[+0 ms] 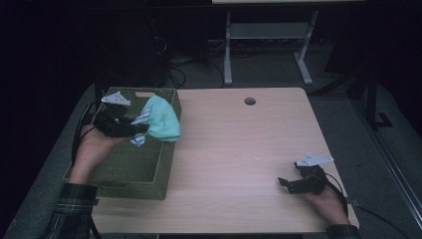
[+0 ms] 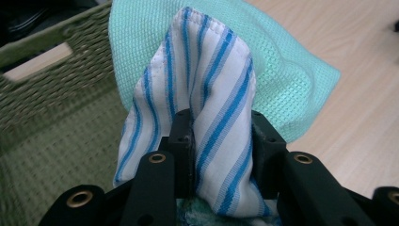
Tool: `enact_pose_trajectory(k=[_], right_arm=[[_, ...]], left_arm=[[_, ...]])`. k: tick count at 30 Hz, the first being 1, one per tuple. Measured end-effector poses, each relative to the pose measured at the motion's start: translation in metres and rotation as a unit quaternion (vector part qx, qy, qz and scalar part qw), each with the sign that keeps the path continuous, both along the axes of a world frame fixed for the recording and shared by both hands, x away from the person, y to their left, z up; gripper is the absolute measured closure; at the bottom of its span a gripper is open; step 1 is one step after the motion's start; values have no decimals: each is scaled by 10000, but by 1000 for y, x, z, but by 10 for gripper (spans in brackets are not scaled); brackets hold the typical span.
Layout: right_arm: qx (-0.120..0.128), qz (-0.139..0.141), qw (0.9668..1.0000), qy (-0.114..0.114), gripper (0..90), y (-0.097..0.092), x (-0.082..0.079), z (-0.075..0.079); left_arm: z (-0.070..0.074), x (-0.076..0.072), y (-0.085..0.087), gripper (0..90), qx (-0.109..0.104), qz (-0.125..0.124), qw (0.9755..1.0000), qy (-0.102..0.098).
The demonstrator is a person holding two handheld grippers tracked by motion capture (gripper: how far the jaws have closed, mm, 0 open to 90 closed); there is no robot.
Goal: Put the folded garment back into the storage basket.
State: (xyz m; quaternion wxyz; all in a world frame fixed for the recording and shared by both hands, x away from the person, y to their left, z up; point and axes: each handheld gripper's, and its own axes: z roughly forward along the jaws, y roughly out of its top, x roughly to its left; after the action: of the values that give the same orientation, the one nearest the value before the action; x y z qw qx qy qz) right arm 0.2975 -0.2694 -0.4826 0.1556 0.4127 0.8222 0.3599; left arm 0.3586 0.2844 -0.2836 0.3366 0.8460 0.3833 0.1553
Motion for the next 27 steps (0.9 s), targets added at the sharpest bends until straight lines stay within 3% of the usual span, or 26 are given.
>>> enact_pose_trajectory(k=[9, 27], right_arm=[[5, -7, 10000, -3, 110, 0, 0, 0], [-6, 4, 10000, 5, 110, 0, 0, 0]], left_arm=[[-15, 3, 22, 665, -126, 530, 9985, 57], [-55, 10, 56, 665, -2, 1280, 9914, 257]])
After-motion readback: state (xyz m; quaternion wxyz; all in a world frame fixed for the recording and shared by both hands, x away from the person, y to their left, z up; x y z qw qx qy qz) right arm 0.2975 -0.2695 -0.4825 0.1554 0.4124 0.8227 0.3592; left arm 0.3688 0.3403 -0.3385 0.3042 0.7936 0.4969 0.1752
